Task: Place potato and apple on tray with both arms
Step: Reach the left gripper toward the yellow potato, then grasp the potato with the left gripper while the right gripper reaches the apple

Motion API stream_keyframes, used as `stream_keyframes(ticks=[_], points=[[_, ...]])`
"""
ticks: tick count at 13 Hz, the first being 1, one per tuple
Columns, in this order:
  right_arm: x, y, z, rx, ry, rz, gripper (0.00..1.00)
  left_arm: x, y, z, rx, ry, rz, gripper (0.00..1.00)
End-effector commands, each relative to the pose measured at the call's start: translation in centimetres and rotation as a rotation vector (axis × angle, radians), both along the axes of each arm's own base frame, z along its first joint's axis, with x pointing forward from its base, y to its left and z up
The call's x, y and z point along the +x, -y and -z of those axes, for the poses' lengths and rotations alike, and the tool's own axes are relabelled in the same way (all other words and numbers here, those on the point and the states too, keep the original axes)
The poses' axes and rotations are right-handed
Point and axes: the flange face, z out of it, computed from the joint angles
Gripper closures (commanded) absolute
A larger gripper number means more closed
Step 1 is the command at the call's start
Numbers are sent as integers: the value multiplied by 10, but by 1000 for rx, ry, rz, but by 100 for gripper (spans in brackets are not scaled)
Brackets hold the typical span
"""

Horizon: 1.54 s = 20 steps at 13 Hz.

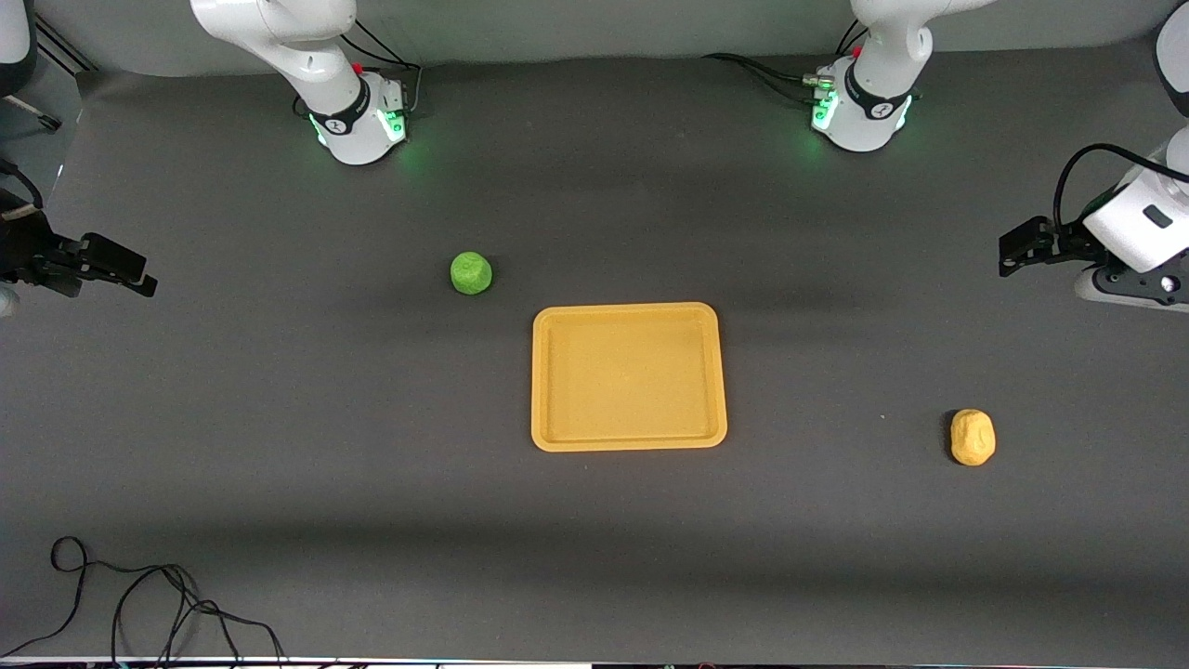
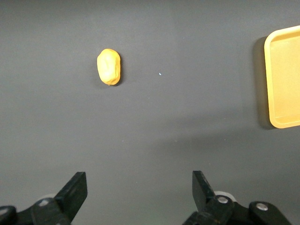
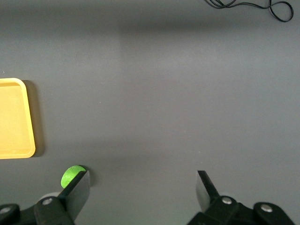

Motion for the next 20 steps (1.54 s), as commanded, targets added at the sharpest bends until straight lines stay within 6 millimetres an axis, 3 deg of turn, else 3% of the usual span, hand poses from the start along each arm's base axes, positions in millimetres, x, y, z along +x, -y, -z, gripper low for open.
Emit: stream_keyframes(ticks=[1, 6, 8, 9, 12, 14, 15, 16, 17, 20], points=[[-2, -2, -8, -16, 11, -24, 0, -2, 1, 1, -38, -2, 7, 0], [-1, -2, -5, -16, 7, -22, 0, 4, -14, -7, -37, 57, -20, 0], [1, -2, -3, -16, 3, -22, 0, 11, -16, 11, -24, 77, -15, 0], [1, -2, -3, -16, 5, -24, 0, 21, -20, 27, -28, 75, -19, 0], [1, -2, -4, -17, 10, -27, 0, 80, -42, 74, -70, 37, -36, 0], [2, -2, -2, -17, 10, -27, 0, 108, -58, 99, -13, 8, -14, 0], [2, -2, -1, -17, 8, -27, 0, 116, -63, 123, -17, -6, -9, 0], [2, -3, -1, -17, 7, -28, 0, 129, -65, 167, -40, -27, -10, 0], [2, -4, 2, -16, 2, -28, 0, 143, -64, 196, -49, 3, -2, 0], [-7, -60, 25, -14, -43, -60, 0, 149, -68, 273, -75, -54, 63, 0]])
